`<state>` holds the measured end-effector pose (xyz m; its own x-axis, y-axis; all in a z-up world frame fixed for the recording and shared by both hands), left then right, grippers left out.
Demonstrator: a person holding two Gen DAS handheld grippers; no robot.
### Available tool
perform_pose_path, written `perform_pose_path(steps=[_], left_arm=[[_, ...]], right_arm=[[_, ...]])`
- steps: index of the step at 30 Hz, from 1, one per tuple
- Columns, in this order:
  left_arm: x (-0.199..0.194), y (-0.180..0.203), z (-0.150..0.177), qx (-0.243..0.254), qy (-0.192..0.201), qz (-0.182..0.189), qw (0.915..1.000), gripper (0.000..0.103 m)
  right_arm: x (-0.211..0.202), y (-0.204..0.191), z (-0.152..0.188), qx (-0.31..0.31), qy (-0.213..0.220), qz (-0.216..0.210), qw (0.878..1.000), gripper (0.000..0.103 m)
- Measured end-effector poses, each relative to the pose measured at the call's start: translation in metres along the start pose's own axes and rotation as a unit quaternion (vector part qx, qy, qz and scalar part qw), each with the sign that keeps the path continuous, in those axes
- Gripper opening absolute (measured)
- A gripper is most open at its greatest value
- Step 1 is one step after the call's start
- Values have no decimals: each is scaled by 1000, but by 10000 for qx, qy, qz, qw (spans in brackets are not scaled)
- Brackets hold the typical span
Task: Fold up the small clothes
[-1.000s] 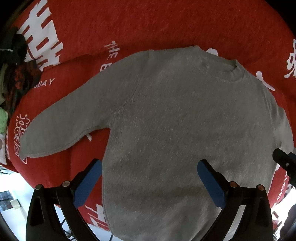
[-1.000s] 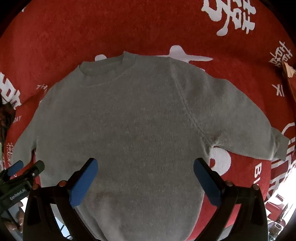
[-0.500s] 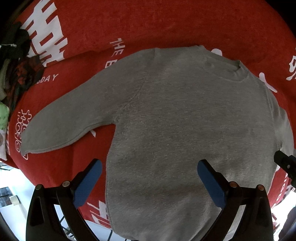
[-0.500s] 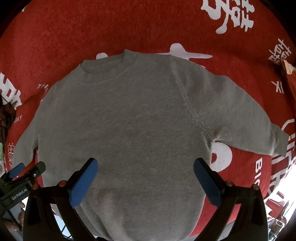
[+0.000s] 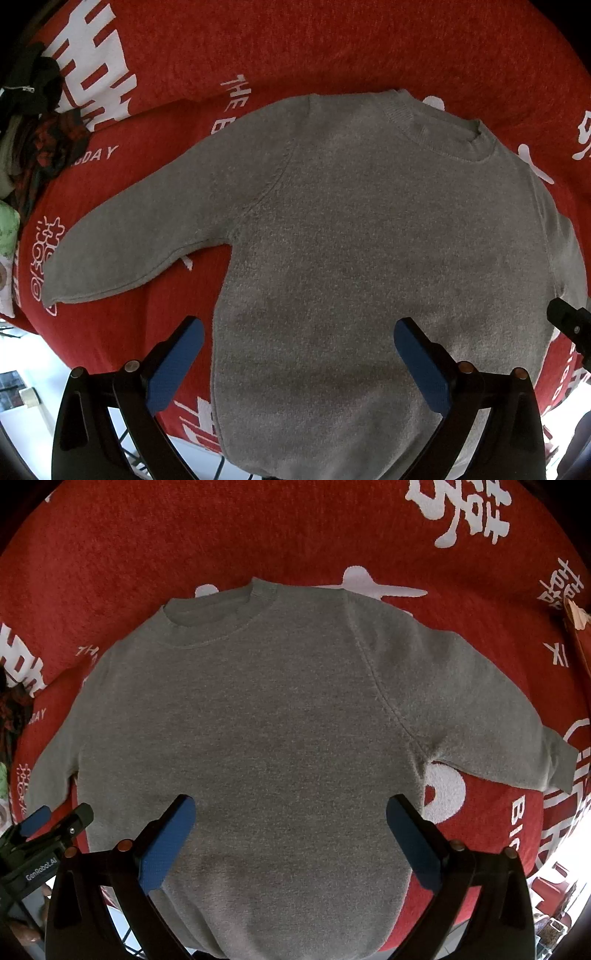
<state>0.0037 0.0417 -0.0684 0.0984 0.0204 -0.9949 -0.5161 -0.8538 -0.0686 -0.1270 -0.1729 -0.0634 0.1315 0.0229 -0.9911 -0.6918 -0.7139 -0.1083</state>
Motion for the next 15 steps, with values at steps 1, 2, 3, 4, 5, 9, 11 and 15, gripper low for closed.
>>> perform_pose_path(steps=[1,2,3,4,5,9,11,15], left_arm=[[0,0,0,6,3,-10,10000,103],[0,0,1,4,2,-13,10000,103],[0,0,2,1,-2,-9,10000,103],[0,0,2,-7,-5,-7,10000,103],[-1,0,2,-15,-9,-10,10000,103],[-1,0,1,-15,-10,-11,10000,103],[-1,0,1,-10,-12,-14,10000,103],[0,0,1,-20,-10,-22,10000,103]], right_arm=[[0,0,0,-1,-1,-5,10000,103],[0,0,0,1,-1,-8,10000,103],[0,0,0,4,-2,-7,10000,103],[0,0,0,7,-2,-9,10000,103],[0,0,0,6,-4,-8,10000,103],[0,0,0,11,-15,-10,10000,103],[0,0,0,7,-20,-13,10000,103],[0,-1,0,-10,-14,-8,10000,103]])
Point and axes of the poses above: each gripper's, at about its wrist camera, not at the fingertips, and x roughly the way its jaws point, y to its right, z to its underside, the point moved 6 cm from there along x, roughly the way its jaws point, and after that the axes turned 4 degrees about x, right-handed, at the moved point
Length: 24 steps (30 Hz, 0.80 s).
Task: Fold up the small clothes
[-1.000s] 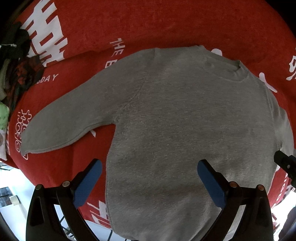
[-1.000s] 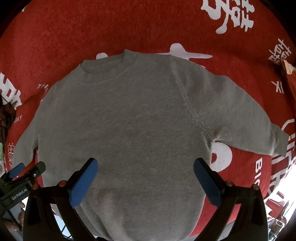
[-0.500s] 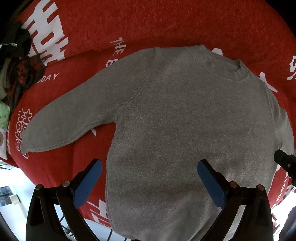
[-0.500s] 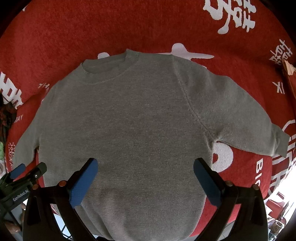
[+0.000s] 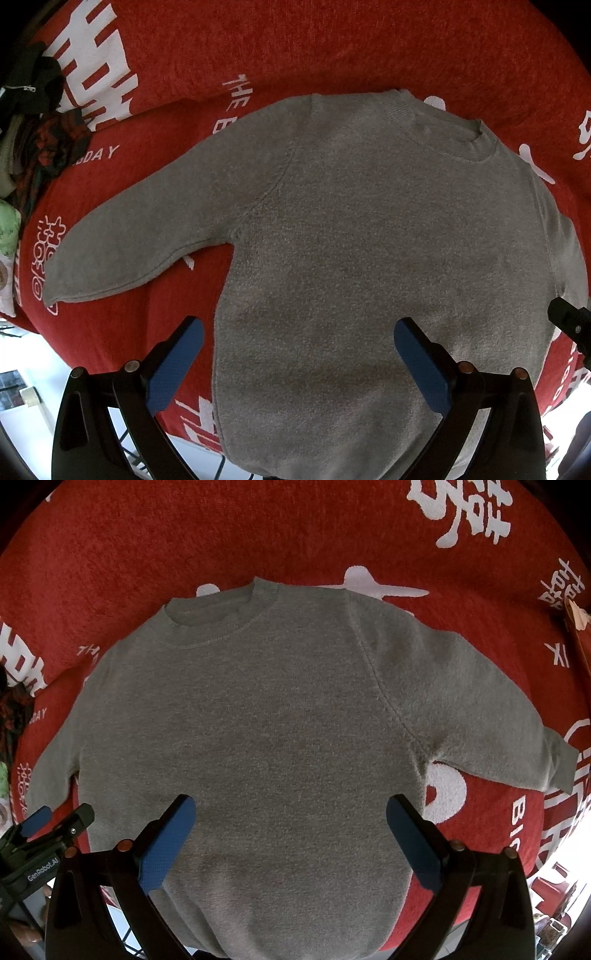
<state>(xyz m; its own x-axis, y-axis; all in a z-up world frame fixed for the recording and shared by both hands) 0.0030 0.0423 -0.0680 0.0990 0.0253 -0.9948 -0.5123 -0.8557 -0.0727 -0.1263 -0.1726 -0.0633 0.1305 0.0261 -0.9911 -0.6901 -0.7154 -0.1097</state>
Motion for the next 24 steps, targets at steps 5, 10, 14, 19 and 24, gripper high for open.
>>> perform_pose_path(steps=[5,10,14,19,24], left_arm=[[-1,-2,-1,-7,-4,-5,10000,103],[-1,-5,-2,-24,-21,-10,10000,103],[0,-6,-3,-44,-24,-9,10000,103],[0,-6,-3,-46,-25,-11,10000,103],[1,-6,-2,-51,-20,-7,10000,103]], right_arm=[[0,-1,-1,-2,-5,-10,10000,103],[0,-2,-1,-9,-7,-6,10000,103],[0,-4,-2,-14,-15,-3,10000,103],[0,-4,-2,-10,-14,-3,10000,103],[0,-5,-2,-11,-14,5,10000,103]])
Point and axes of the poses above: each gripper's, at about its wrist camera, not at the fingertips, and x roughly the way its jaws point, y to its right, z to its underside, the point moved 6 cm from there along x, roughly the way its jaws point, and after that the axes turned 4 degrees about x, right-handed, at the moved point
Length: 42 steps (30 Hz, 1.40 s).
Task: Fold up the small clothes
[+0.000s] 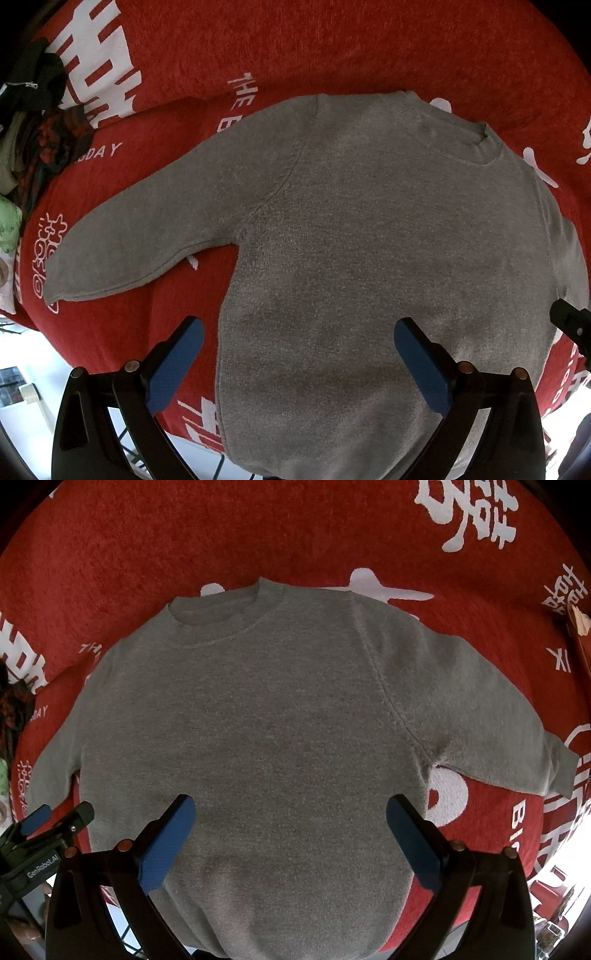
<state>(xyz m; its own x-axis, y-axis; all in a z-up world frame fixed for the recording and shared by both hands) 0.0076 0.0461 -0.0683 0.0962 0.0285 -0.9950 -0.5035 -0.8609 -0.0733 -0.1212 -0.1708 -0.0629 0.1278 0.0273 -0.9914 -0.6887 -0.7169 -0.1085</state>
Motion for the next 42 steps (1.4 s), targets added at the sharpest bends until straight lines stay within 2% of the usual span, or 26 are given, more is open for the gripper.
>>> perform_pose_path(steps=[42], left_arm=[[5,-10,10,-167,-4,11,9999,103]], right_arm=[[-2,-4,8,-58,19,-17,10000,103]])
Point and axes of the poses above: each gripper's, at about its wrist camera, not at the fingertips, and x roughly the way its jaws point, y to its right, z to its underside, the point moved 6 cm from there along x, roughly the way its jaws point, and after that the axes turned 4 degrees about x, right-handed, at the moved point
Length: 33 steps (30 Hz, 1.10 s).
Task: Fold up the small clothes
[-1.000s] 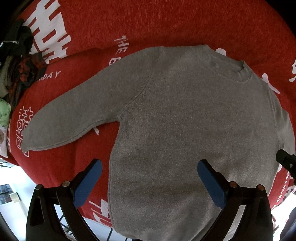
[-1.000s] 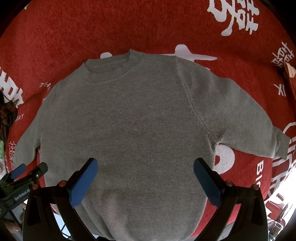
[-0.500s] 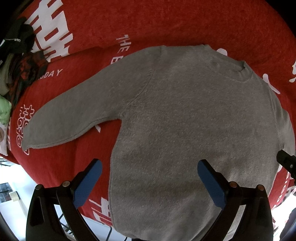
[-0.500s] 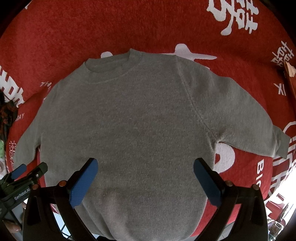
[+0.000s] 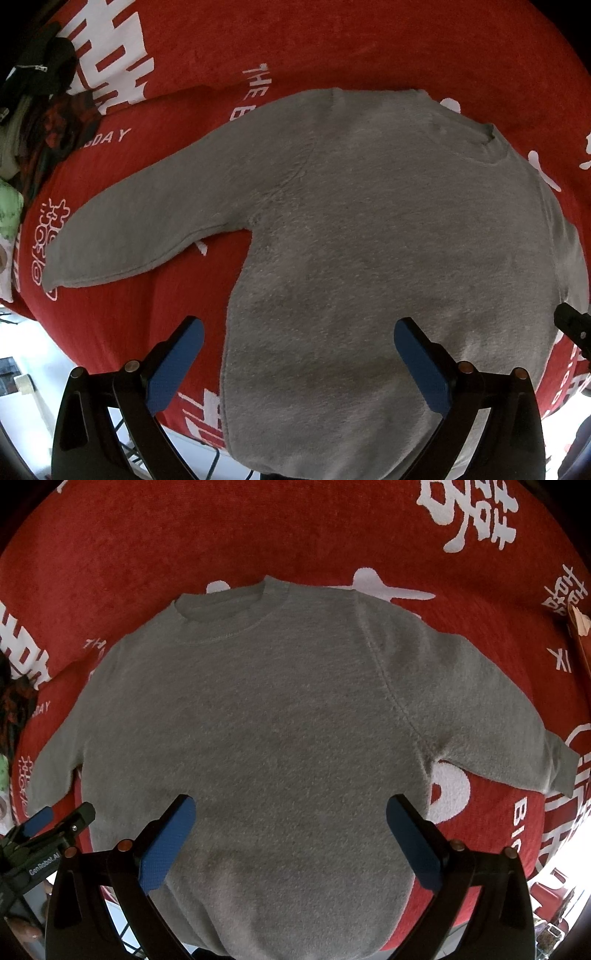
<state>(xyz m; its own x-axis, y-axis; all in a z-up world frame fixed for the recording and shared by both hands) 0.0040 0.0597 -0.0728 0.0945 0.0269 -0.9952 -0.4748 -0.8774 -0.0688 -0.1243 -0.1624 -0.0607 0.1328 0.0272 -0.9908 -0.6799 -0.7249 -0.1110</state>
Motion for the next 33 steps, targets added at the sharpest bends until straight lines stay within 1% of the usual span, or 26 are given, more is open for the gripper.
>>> perform_pose_path(steps=[7,12,17,22,26,29,31,33], left_arm=[[-1,-3,-2,-74,42,112,9999,103],[-1,-7,-4,-231,55,371,9990,103],[-1,-13,-7,-299,109,410,9987,103],[7,-26,-6,-578,30,616,9964,103],[11,-43,-4,-875,67,783,9931,103],[13,-64,-3,-1142,193,937,9888,103],[14,-83,-2,-1377,315,1030,9846,103],[18,-107,1,-1702,452,1120,9780,103]], right_arm=[[-1,-3,2,-56,4,13,10000,103],[-2,-10,3,-156,22,13,9999,103],[-1,-18,3,-214,10,3,9998,103],[0,-26,5,-310,-25,21,9995,103],[1,-33,7,-397,-53,42,9992,103],[3,-39,7,-463,-82,46,9989,103],[5,-45,8,-519,-102,38,9986,103],[7,-53,10,-606,-130,16,9981,103]])
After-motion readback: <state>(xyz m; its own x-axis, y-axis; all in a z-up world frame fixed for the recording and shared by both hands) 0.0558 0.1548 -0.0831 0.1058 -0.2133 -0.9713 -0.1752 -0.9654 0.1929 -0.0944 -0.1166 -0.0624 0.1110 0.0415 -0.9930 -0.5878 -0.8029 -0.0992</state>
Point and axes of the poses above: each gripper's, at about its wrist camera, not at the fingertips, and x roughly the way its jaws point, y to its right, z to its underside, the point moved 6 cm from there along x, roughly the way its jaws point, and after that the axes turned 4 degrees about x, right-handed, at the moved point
